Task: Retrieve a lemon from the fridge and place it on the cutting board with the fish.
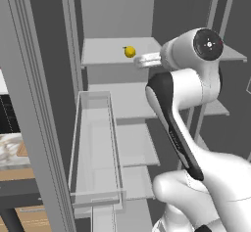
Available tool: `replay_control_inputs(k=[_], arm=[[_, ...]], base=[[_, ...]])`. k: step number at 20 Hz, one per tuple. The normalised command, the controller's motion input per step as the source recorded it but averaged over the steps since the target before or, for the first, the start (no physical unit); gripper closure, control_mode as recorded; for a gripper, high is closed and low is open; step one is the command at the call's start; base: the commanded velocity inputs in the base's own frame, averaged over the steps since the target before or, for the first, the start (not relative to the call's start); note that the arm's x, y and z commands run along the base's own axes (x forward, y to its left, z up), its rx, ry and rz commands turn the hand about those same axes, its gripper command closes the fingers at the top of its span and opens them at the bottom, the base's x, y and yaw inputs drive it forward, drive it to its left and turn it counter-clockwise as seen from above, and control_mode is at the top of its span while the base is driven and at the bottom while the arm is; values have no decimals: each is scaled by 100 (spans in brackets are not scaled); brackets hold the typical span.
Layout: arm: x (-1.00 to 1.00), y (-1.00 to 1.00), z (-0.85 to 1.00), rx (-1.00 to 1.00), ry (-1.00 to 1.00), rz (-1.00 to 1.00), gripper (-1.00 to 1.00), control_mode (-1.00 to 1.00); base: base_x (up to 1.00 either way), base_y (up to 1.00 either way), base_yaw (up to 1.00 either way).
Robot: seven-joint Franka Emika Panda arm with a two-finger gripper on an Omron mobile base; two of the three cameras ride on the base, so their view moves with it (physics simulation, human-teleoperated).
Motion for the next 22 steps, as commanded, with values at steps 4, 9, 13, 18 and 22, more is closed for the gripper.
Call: replay_control_inputs(k=[4, 9, 13, 18, 22], arm=[[53, 0, 0, 0, 0, 3, -100, -100], [73, 0, 0, 0, 3, 5, -100, -100], [74, 0, -1, 0, 13, 0, -100, -100], [58, 0, 0, 0, 22, 0, -100, -100], [50, 1, -6, 0, 18, 0, -100, -100]], base=[[0, 0, 0], [0, 0, 0], [0, 0, 0], [0, 0, 0], [0, 0, 0]])
